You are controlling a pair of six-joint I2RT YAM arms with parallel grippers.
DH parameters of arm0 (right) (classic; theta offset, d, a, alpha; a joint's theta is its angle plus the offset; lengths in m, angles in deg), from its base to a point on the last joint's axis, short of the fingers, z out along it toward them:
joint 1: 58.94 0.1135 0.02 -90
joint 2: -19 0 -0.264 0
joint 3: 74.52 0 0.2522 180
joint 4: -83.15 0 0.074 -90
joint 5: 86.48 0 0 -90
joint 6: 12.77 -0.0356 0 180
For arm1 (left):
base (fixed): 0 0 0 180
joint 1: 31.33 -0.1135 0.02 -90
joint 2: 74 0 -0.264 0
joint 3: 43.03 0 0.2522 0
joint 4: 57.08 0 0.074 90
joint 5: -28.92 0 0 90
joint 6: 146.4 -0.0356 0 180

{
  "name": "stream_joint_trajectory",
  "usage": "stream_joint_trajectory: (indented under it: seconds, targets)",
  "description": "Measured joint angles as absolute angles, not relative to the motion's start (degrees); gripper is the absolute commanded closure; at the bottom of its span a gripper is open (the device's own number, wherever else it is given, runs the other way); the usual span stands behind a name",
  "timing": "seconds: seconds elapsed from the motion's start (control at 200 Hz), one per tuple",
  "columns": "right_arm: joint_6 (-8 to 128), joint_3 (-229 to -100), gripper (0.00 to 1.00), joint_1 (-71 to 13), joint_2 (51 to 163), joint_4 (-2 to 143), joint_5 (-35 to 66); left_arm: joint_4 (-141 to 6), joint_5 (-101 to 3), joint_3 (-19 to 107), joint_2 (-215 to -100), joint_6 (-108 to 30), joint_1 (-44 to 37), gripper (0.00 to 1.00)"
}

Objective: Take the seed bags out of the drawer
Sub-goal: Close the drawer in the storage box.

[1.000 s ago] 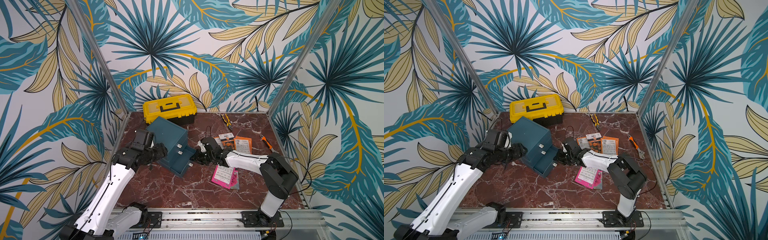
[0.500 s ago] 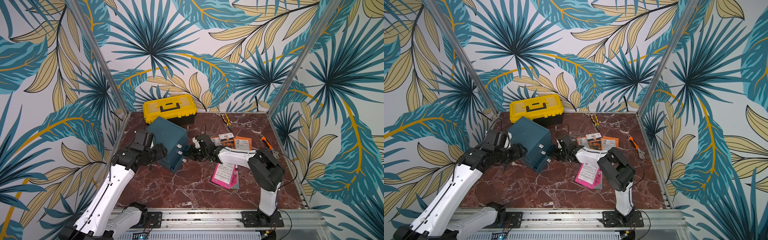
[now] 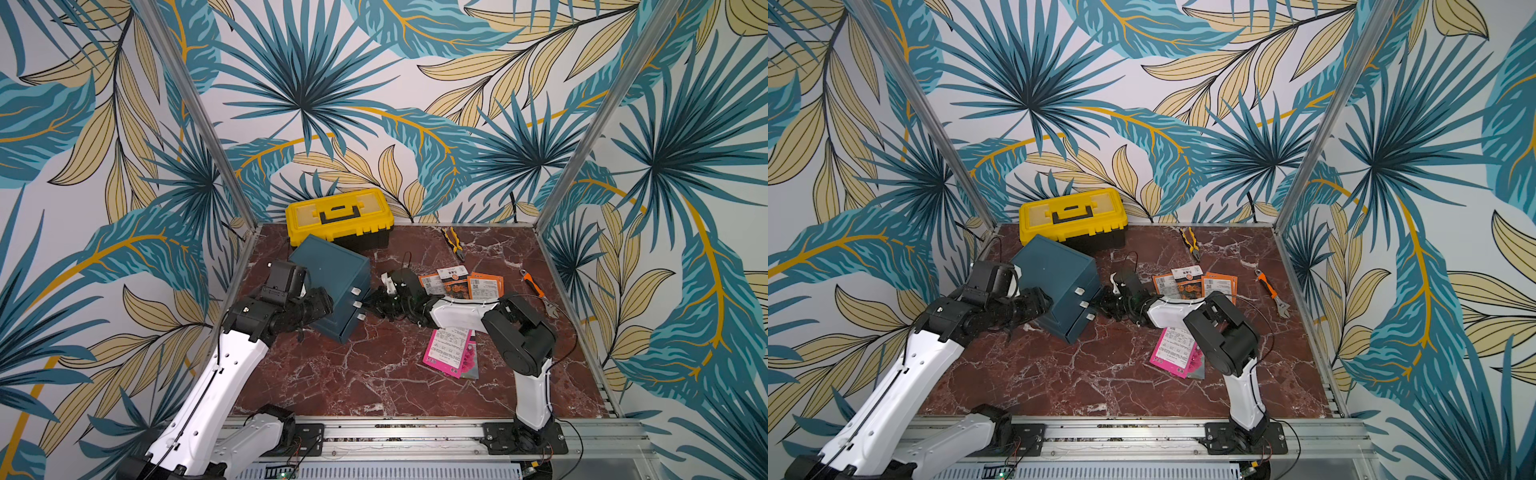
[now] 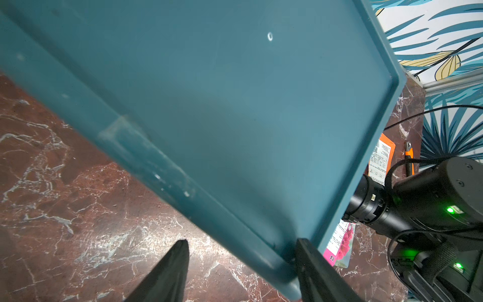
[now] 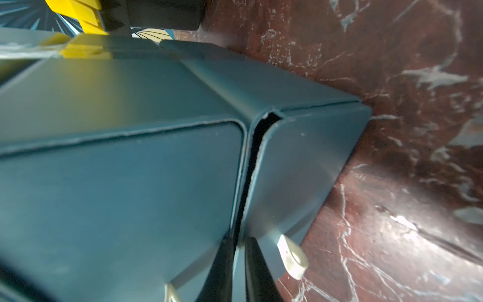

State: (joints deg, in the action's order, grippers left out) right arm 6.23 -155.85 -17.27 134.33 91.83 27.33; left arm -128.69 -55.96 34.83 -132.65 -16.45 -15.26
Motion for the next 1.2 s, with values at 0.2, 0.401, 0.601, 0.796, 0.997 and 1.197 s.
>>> stream_joint_trajectory:
  seconds: [0.2, 0.401, 0.601, 0.796, 0.997, 1.197]
  targets:
    - [6.99, -153.76, 0.85, -17.27, 133.44, 92.2, 26.18, -129.15, -56.35, 34.89, -132.48, -16.5, -15.26, 0.31]
    - [12.63, -150.67, 0.79, -17.62, 125.46, 83.54, 23.73, -132.75, -58.25, 37.23, -132.17, -17.02, -15.26, 0.25]
    - [18.77, -152.75, 0.83, -17.84, 122.55, 76.7, 23.07, -134.79, -60.5, 41.95, -130.55, -17.65, -15.26, 0.25]
    - [19.38, -154.3, 0.83, -17.8, 129.48, 75.5, 24.27, -135.33, -60.7, 42.24, -130.47, -17.57, -15.26, 0.25]
    - [18.71, -159.22, 0.83, -17.29, 135.95, 74.93, 25.7, -136.53, -60.88, 42.24, -129.48, -17.59, -15.26, 0.25]
    - [16.52, -162.98, 0.83, -16.84, 137.65, 77.29, 27.86, -137.06, -61.2, 42.22, -128.13, -17.55, -15.26, 0.25]
